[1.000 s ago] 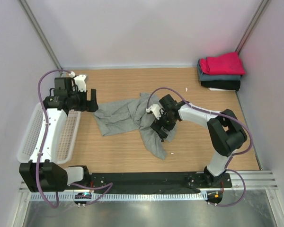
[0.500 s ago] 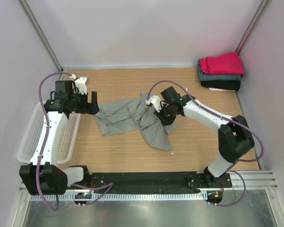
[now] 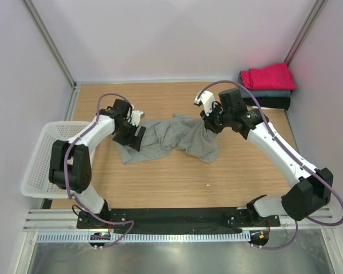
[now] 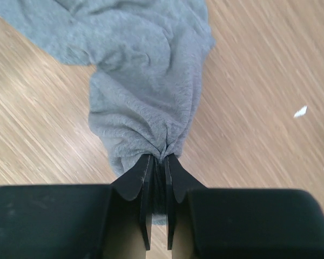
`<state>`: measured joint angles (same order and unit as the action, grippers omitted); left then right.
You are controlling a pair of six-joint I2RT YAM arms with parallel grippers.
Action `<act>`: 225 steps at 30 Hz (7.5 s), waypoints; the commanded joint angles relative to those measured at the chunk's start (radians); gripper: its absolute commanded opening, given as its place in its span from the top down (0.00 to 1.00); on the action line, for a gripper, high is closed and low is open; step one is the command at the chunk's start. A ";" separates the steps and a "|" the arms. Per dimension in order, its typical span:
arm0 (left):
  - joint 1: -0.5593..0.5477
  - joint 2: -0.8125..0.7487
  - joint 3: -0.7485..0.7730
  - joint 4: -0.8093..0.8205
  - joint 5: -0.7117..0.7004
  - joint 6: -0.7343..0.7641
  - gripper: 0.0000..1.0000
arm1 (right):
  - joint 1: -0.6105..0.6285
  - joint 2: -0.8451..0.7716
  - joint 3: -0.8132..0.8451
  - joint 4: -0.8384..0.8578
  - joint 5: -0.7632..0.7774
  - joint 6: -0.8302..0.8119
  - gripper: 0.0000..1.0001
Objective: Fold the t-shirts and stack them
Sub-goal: Flatten the tshirt out
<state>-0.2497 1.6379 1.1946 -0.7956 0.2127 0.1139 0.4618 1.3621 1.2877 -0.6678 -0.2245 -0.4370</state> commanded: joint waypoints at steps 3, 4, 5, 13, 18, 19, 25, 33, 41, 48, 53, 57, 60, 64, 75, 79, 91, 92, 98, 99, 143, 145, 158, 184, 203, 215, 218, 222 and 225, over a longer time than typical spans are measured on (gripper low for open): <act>0.000 0.066 0.013 0.036 -0.078 0.013 0.26 | -0.095 -0.035 -0.047 0.034 -0.035 0.018 0.99; 0.000 0.074 -0.003 0.039 -0.078 0.012 0.27 | -0.104 -0.046 -0.053 0.040 -0.047 0.017 0.99; 0.000 0.080 -0.009 0.042 -0.079 0.009 0.29 | -0.115 -0.049 -0.062 0.042 -0.052 0.018 0.99; -0.002 0.145 -0.043 0.055 -0.128 -0.003 0.51 | -0.156 -0.035 -0.105 0.086 -0.081 0.029 0.99; -0.002 0.152 -0.055 0.053 -0.164 0.000 0.53 | -0.161 -0.006 -0.110 0.094 -0.104 0.040 0.99; -0.002 0.151 -0.059 0.052 -0.168 0.000 0.56 | -0.164 -0.006 -0.111 0.103 -0.104 0.043 0.99; 0.000 0.077 -0.066 0.039 -0.148 0.009 0.94 | -0.173 -0.015 -0.111 0.105 -0.090 0.049 0.99; -0.002 -0.171 0.042 -0.080 -0.098 0.078 0.99 | -0.248 -0.136 -0.091 0.212 0.063 0.124 0.99; -0.002 -0.514 0.137 -0.060 -0.139 0.155 0.99 | -0.311 -0.215 0.062 0.139 0.044 0.201 0.99; -0.002 -0.725 0.241 -0.088 -0.061 0.175 0.97 | -0.371 -0.388 0.212 -0.097 -0.258 0.164 0.99; -0.002 -0.656 0.393 -0.077 -0.099 0.173 0.97 | -0.384 -0.362 0.343 -0.130 -0.293 0.130 0.99; -0.002 -0.508 0.474 0.016 -0.254 0.196 0.98 | -0.384 -0.243 0.412 0.003 -0.158 0.167 0.99; 0.000 -0.334 0.452 0.108 -0.352 0.220 1.00 | -0.384 -0.109 0.357 0.126 -0.052 0.141 0.99; 0.000 -0.054 0.482 0.262 -0.491 0.155 0.42 | -0.384 0.125 0.361 0.192 0.011 0.153 0.84; -0.002 -0.401 0.129 0.334 -0.328 -0.023 0.11 | -0.430 -0.049 0.079 -0.211 -0.235 -0.109 0.00; -0.003 -0.449 0.091 0.274 -0.312 -0.026 0.12 | -0.431 -0.075 0.058 -0.512 -0.308 -0.428 0.05; -0.003 -0.469 0.045 0.246 -0.309 -0.054 0.14 | -0.431 -0.142 -0.259 -0.633 -0.082 -0.719 0.17; -0.003 -0.463 0.043 0.248 -0.314 -0.051 0.14 | -0.431 -0.149 -0.280 -0.625 -0.075 -0.745 0.17; -0.002 -0.438 0.045 0.253 -0.337 -0.045 0.14 | -0.430 -0.188 -0.379 -0.567 -0.084 -0.792 0.20; -0.003 -0.435 0.045 0.251 -0.340 -0.042 0.14 | -0.430 -0.199 -0.398 -0.558 -0.084 -0.804 0.20; -0.002 -0.434 -0.024 0.305 -0.406 -0.030 0.12 | -0.413 -0.440 -0.763 -0.248 -0.151 -1.022 0.25; 0.000 -0.432 -0.024 0.306 -0.406 -0.030 0.12 | -0.413 -0.434 -0.781 -0.213 -0.151 -1.025 0.25; 0.000 -0.420 -0.024 0.308 -0.406 -0.034 0.12 | -0.413 -0.460 -0.886 -0.035 -0.184 -1.000 0.25; 0.000 -0.374 -0.138 0.329 -0.306 0.036 0.20 | -0.477 -0.446 -0.507 0.206 -0.184 -0.547 0.98; -0.163 -0.086 -0.245 0.297 -0.202 0.179 0.33 | -0.560 -0.446 -0.469 0.358 -0.260 -0.382 0.99; -0.161 0.073 -0.133 0.279 -0.216 0.158 1.00 | -0.565 -0.462 -0.504 0.390 -0.246 -0.358 0.99; -0.161 -0.034 -0.132 0.268 -0.226 0.152 1.00 | -0.575 -0.460 -0.490 0.499 -0.191 -0.225 0.99; -0.161 -0.260 -0.103 0.265 -0.271 0.167 1.00 | -0.591 -0.416 -0.394 0.643 -0.153 -0.035 0.99; -0.163 -0.404 -0.017 0.219 -0.271 0.170 1.00 | -0.610 -0.331 -0.214 0.662 -0.156 0.122 0.99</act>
<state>-0.4149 1.3983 1.0737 -0.5659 -0.0341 0.2707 -0.1295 0.9897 0.8993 -0.1898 -0.4023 -0.5327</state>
